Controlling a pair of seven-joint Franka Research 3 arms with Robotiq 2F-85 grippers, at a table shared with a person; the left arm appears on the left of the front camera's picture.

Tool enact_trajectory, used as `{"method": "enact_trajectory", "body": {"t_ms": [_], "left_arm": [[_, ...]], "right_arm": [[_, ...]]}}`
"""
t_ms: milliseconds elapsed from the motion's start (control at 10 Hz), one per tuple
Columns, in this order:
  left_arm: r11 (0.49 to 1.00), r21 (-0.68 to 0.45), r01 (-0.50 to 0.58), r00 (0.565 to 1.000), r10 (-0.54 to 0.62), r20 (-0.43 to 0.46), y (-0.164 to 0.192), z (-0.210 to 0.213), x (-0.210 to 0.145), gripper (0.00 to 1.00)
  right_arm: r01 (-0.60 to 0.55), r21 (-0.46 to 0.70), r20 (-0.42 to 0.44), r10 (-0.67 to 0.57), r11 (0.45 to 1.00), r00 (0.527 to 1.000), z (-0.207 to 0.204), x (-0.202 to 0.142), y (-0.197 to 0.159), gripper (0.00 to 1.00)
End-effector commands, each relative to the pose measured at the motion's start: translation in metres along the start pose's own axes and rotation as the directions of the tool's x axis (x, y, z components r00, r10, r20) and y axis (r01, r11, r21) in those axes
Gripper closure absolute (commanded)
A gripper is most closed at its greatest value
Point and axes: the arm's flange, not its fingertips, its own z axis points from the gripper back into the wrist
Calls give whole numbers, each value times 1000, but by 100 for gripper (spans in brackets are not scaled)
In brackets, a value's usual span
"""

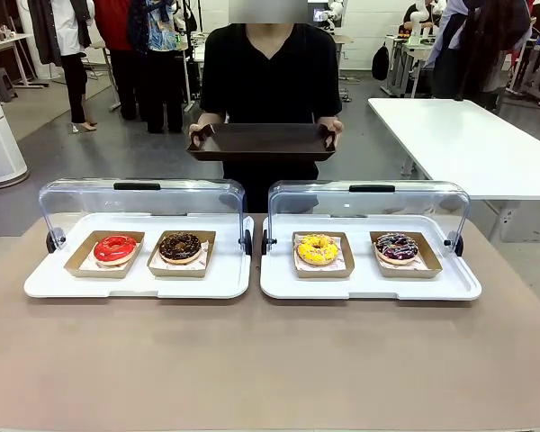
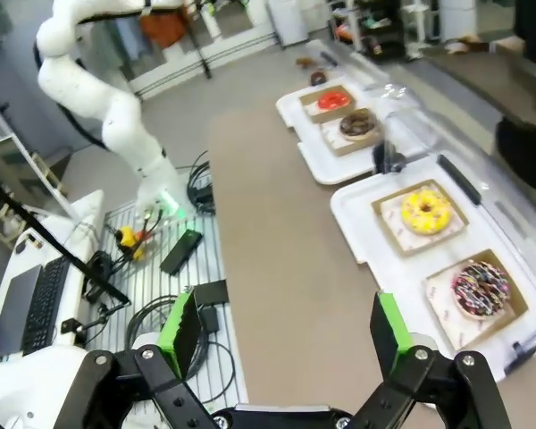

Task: Provide the desired donut to the person.
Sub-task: Pick up and lift the Paper togo box containing the Donut pointed at by the person.

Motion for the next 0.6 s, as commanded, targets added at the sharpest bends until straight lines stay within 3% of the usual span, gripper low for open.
{"method": "enact_trajectory", "body": {"t_ms": [0, 500], "left_arm": [[999, 52, 8, 1000, -7, -14, -9, 1, -10, 0], [991, 129, -27, 1000, 29, -12, -15, 23, -25, 0]], "right_arm": [[-3, -71, 48, 6, 997, 999, 0, -10, 8, 0], [30, -110, 33, -27, 993, 999, 12, -19, 15, 0]]}}
